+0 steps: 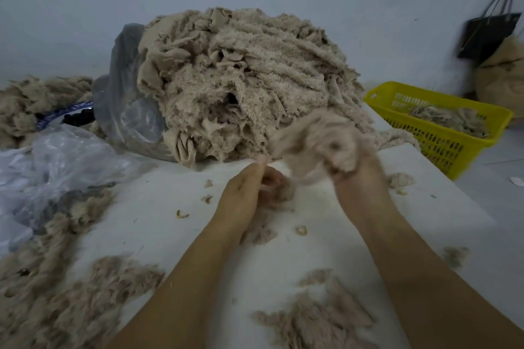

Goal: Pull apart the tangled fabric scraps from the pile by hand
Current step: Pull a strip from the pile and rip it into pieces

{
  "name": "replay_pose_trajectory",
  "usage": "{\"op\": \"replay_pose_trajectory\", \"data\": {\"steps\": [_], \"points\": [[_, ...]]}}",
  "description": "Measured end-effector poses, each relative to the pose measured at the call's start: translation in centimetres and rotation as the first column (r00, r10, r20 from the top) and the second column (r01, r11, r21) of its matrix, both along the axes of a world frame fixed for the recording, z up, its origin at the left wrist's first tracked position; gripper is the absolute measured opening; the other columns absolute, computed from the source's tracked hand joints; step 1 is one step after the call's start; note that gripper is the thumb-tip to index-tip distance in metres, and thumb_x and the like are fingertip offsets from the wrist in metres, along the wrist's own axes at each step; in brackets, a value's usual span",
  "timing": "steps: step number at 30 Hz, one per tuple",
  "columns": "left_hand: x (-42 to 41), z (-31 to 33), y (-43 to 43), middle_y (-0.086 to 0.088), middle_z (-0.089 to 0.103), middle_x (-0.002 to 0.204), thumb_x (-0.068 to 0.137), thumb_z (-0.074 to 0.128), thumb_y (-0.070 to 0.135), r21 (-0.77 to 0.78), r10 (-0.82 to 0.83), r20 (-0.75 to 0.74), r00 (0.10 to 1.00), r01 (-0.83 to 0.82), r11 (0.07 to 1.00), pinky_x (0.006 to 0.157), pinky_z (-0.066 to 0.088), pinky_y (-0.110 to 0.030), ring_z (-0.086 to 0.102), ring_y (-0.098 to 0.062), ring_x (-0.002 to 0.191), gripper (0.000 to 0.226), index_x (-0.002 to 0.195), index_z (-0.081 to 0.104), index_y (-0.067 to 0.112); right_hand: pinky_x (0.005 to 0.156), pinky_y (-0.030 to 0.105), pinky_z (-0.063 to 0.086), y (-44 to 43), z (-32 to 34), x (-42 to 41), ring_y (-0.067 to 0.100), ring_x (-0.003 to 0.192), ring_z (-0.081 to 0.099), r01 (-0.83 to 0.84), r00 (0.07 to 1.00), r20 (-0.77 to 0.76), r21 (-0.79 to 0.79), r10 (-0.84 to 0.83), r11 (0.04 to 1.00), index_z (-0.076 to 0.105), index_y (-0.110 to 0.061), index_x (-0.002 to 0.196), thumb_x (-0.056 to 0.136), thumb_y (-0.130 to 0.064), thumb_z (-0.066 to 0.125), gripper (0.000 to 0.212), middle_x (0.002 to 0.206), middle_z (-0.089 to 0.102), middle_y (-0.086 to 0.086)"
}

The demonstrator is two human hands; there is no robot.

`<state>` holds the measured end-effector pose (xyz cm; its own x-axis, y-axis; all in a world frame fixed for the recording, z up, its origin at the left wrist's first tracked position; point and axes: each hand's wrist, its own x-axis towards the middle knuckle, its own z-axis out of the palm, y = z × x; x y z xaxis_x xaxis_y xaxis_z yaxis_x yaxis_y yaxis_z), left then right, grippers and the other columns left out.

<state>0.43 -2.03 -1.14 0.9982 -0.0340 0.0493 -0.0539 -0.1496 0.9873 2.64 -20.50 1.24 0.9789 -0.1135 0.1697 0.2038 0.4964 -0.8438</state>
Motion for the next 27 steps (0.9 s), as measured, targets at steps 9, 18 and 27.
{"op": "replay_pose_trajectory", "data": {"steps": [9,18,27], "points": [[-1.5,0.0,-0.4,0.011,0.075,0.091,0.097,0.048,0.057,0.163,-0.255,-0.029,0.967,0.256,0.953,0.055,0.052,-0.020,0.070,-0.013,0.064,0.037,0.097,0.074,0.030,0.074,0.022,0.052,-1.2,-1.6,1.7,0.012,0.096,0.067,0.334,0.909,-0.265,0.002,-0.321,0.943,0.056,-0.010,0.128,0.105,-0.045,0.033,0.047,0.119,0.062,0.002],[0.6,0.2,-0.7,0.008,0.075,0.089,0.103,0.048,0.036,0.090,0.085,0.028,0.996,-0.087,0.992,0.063,0.050,-0.022,0.067,-0.003,0.071,0.033,0.084,0.072,0.026,0.074,0.014,0.041,2.1,-3.6,0.6,0.006,0.092,0.059,-0.051,0.997,-0.073,-0.894,-0.031,0.445,0.070,-0.027,0.093,0.100,-0.033,0.046,0.026,0.100,0.066,-0.009],[8.0,-1.6,-5.1,-0.010,0.044,0.150,0.101,0.046,0.017,0.773,-0.252,0.127,0.959,0.063,0.631,0.112,0.032,-0.039,0.039,-0.031,0.137,0.043,0.144,0.048,0.014,0.075,0.032,0.054,1.3,-3.2,0.5,0.004,0.067,0.062,0.153,0.954,-0.109,-0.627,-0.281,0.763,0.065,-0.021,0.070,0.103,-0.034,0.046,0.040,0.070,0.068,-0.009]]}}
